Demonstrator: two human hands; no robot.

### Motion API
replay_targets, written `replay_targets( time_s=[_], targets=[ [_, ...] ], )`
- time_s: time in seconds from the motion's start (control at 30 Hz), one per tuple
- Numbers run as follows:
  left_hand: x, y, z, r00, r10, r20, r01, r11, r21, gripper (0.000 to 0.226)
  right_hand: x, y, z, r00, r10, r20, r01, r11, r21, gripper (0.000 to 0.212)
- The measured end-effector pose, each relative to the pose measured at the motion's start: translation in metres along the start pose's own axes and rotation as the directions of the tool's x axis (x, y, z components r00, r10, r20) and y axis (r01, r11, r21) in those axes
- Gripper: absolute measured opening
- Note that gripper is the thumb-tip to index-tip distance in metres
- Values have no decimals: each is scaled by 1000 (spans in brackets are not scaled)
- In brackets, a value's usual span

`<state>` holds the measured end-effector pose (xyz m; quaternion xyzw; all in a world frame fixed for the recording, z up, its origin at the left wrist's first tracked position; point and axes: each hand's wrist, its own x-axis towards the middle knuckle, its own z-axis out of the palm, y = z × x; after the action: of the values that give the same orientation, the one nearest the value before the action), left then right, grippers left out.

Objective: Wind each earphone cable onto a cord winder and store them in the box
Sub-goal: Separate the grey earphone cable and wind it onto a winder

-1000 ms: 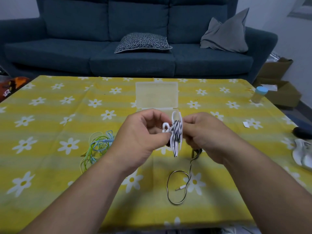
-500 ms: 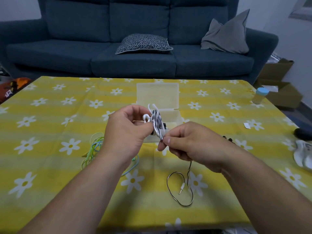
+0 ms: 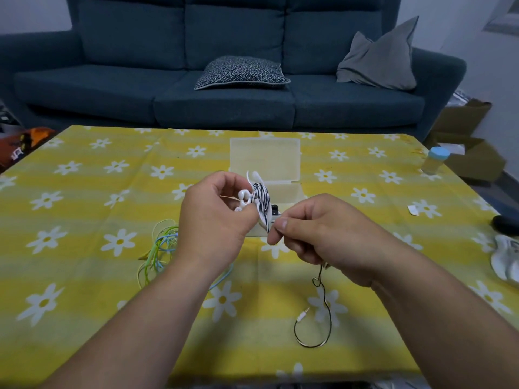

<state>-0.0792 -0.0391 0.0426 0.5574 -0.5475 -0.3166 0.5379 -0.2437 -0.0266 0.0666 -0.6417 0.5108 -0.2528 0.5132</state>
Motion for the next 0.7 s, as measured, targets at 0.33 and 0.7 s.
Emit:
replay_targets(
  time_s=[0.33,0.7],
  targets=[
    [-3,0,8,989,-141,-49,133,982,-138,24,-2,1,-1,989,92,118,-83,993,-79,30],
    [-6,3,5,991,109,82,-114,991,63,25,1,-4,-16,973,113,-199,-79,982,170,31]
  ],
)
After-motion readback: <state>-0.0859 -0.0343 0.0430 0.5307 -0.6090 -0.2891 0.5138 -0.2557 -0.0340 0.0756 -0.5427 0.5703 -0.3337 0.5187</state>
